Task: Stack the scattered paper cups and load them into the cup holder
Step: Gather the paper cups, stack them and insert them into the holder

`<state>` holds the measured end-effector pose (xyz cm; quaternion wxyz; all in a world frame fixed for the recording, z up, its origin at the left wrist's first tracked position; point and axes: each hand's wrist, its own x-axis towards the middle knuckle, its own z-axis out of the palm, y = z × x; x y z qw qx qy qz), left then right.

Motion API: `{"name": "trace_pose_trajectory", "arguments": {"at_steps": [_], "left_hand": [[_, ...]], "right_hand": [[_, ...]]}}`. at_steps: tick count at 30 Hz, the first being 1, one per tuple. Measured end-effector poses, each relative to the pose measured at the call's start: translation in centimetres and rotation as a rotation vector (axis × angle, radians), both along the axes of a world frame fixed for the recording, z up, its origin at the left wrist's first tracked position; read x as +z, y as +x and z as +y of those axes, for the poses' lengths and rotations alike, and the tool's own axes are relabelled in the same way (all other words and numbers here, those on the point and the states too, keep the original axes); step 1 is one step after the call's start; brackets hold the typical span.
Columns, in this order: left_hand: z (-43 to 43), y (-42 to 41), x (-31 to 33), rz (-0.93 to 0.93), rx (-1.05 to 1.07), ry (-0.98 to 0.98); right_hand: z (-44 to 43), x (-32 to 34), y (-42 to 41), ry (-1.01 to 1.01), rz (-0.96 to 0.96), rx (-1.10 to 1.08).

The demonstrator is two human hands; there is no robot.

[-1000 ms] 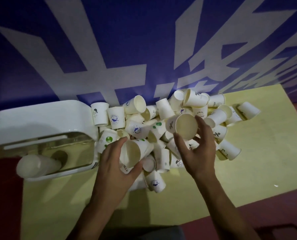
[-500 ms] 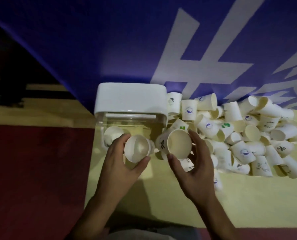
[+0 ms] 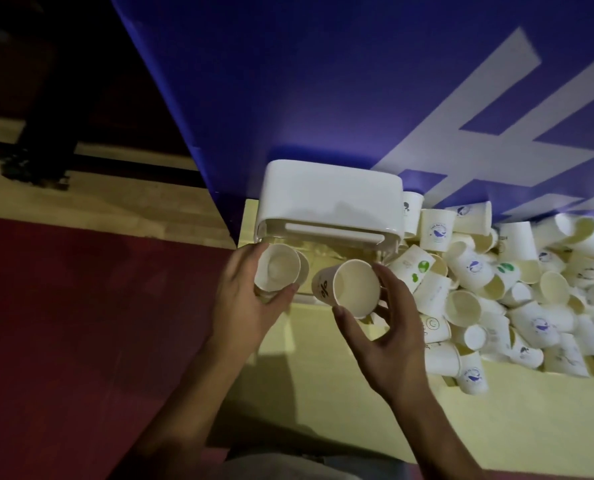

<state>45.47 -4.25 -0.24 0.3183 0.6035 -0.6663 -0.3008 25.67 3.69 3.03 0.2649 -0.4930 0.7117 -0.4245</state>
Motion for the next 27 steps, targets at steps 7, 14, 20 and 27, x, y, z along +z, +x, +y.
{"name": "trace_pose_trajectory", "arguments": {"at_steps": [7, 14, 20, 27], "left_hand": [[-1.5, -0.9, -2.5, -0.066, -0.090, 0.109], [-2.3, -1.6, -6.0, -0.202, -0.144, 0.200], [-2.4, -2.2, -6.4, -0.215, -0.104, 0.296], [-2.3, -0.6, -6.1, -0.045, -0.166, 0.355]], "right_hand": [[-0.1, -0.3, -0.4, 0.021, 0.016, -0.043], [-0.2, -0.8, -0.7, 0.037, 0.019, -0.051], [-0.8, -0.8, -0.6, 0.047, 0.024, -0.024], [-3.6, -0.8, 1.2, 0.031, 0.016, 0.077]]}}
